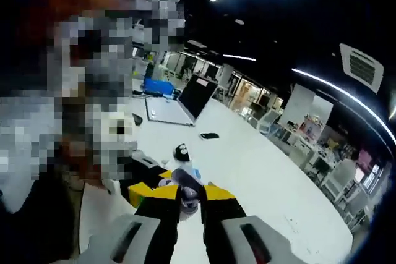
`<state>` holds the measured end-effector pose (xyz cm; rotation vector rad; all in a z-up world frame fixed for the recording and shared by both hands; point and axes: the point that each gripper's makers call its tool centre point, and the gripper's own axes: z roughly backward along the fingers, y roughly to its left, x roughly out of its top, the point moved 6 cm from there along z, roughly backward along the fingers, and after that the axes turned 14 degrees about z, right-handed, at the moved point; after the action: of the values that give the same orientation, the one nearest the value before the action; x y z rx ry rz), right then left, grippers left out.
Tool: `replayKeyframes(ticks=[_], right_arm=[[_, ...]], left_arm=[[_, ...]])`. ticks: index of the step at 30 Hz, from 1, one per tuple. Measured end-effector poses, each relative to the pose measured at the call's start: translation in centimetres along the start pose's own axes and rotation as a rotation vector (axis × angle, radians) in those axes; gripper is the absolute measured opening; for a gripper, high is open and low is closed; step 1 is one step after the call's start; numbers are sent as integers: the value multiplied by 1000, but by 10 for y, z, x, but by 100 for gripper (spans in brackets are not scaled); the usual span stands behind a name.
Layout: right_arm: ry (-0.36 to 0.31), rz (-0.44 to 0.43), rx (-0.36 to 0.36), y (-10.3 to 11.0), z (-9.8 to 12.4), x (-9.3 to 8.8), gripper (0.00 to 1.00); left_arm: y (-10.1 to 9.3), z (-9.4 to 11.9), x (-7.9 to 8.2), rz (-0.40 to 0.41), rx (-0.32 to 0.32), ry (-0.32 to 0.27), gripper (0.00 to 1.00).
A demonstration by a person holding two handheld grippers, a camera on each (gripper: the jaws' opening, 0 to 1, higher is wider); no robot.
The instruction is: Pick up the earbuds from the table and place the earbuds into the earbud case
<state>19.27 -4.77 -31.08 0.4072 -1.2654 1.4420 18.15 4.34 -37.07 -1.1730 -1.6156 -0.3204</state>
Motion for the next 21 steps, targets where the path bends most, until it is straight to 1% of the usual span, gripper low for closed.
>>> replayKeyframes(ticks=[1,3,4,5,7,9,10,14,18,19,21], right_arm=[[-20,-22,6,0,0,0,12],[-67,-106,42,2,1,-1,12],[-97,-148,65,5,1,-1,14],[-139,-175,69,4,1,0,15],[-212,-259,80,5,3,-1,15],[-271,-300,57,3,8,-4,15],[-279,-313,47,3,9,-7,15],[-274,-357,3,4,11,-29,15],[-208,-402,-17,11,5,-58,16],[-195,-408,-15,13,4,-63,17],[-194,-409,-15,14,4,-64,17]], left_arm=[[1,3,2,8,0,-3,19],[3,6,4,31,2,-3,19],[6,7,6,30,4,-11,19],[8,8,7,43,5,-15,19],[10,11,9,48,5,-17,19],[12,15,11,42,14,-17,19],[13,17,12,43,17,-20,19],[22,30,20,49,54,-28,19],[37,52,35,35,127,-36,19],[39,56,39,29,140,-41,19],[40,57,40,28,143,-42,19]])
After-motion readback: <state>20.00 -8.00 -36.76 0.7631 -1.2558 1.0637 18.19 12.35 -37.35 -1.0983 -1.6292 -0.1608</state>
